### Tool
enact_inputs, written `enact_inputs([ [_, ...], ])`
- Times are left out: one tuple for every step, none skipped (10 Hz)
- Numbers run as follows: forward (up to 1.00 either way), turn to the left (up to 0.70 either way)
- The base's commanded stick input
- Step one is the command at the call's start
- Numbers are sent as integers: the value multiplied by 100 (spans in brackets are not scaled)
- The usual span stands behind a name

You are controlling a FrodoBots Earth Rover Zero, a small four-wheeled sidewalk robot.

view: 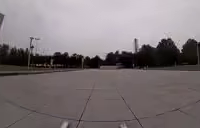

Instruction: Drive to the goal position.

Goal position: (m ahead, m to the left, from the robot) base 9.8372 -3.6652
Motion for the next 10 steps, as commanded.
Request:
enact_inputs([
  [70, 0],
  [70, 0],
  [70, 0],
  [70, 0],
  [70, 0],
  [70, 0],
  [70, 0],
  [70, 0],
  [70, 0],
  [70, 0],
])
